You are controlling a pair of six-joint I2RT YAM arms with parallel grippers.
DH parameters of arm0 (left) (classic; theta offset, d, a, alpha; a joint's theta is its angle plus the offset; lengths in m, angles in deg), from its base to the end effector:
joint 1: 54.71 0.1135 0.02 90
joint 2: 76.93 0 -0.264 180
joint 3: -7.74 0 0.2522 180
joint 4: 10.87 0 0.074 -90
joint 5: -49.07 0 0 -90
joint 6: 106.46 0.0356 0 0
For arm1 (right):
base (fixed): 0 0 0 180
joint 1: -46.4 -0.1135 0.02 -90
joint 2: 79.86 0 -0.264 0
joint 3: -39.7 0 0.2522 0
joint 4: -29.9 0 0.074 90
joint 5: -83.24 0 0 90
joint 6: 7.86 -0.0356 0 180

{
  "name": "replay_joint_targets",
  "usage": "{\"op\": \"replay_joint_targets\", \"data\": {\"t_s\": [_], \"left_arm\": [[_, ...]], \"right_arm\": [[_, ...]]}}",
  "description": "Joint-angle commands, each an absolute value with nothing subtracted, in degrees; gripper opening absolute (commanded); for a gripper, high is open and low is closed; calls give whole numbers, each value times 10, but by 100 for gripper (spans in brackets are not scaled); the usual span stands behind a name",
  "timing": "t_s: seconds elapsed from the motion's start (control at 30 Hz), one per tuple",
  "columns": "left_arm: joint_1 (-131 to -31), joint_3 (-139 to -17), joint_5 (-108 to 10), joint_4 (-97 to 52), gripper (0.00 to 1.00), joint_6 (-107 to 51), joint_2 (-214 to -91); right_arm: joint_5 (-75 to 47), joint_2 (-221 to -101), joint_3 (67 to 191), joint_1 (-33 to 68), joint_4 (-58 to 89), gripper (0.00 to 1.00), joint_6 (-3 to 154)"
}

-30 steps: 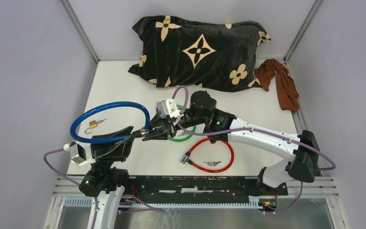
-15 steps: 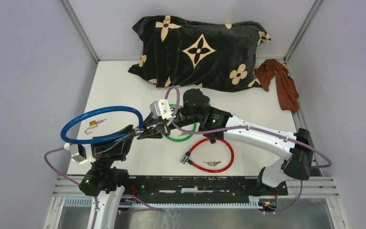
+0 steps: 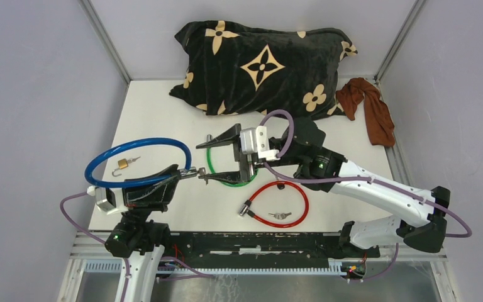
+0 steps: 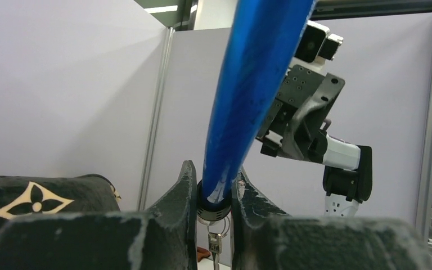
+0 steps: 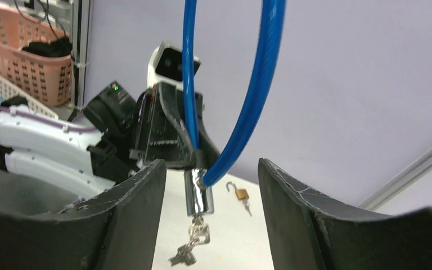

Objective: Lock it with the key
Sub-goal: Lock the lock.

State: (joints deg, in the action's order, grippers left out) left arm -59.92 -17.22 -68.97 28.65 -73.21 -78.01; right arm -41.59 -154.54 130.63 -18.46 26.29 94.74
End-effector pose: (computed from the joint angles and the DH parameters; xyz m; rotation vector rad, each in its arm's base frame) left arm 0.0322 -0.0197 0.3148 0.2490 0.6556 -1.1531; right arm 0.1061 0.2740 0.4613 -1.2947 0.7437 1.1563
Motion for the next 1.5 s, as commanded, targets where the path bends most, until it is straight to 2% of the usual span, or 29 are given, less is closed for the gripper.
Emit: {"op": "replay_joint_targets", "data": {"t_s": [0.0, 0.13, 0.17, 0.27, 0.3, 0.33, 0.57, 0.6, 0.63, 0.7, 0.77, 0.97, 1.17, 1.47], "left_arm": [[-600, -174, -691, 302, 2, -732, -775], [-600, -174, -693, 302, 2, -729, -775], [-600, -174, -693, 303, 2, -729, -775], [-600, -176, -693, 311, 2, -726, -775], [-601, -177, -692, 317, 2, -724, -775], [-601, -177, -689, 322, 2, -722, -775], [-603, -175, -670, 330, 2, -710, -775], [-603, -175, -673, 330, 2, -710, -775], [-602, -175, -676, 330, 2, -709, -775], [-603, -174, -683, 330, 2, -709, -775], [-603, -174, -685, 331, 2, -710, -775], [-603, -172, -690, 330, 2, -711, -775], [-602, -174, -695, 331, 2, -711, -775], [-603, -174, -696, 329, 2, -711, -775]], "right_arm": [[-384, -1560, 1318, -183, 338, 64, 862], [-399, -1603, 1335, -185, 394, 58, 790], [-406, -1613, 1335, -186, 412, 53, 777], [-411, -1631, 1333, -187, 431, 15, 756], [-411, -1634, 1329, -187, 433, 5, 754], [-414, -1636, 1321, -188, 436, 0, 751], [-408, -1636, 1285, -194, 416, 0, 762], [-406, -1631, 1282, -193, 410, 9, 769], [-405, -1627, 1282, -192, 402, 25, 777], [-406, -1614, 1284, -188, 377, 49, 796], [-402, -1597, 1284, -181, 346, 57, 816], [-375, -1531, 1235, -175, 295, 60, 901], [-442, -1562, 1271, -145, 241, 61, 841], [-457, -1569, 1281, -142, 219, 61, 851]]}}
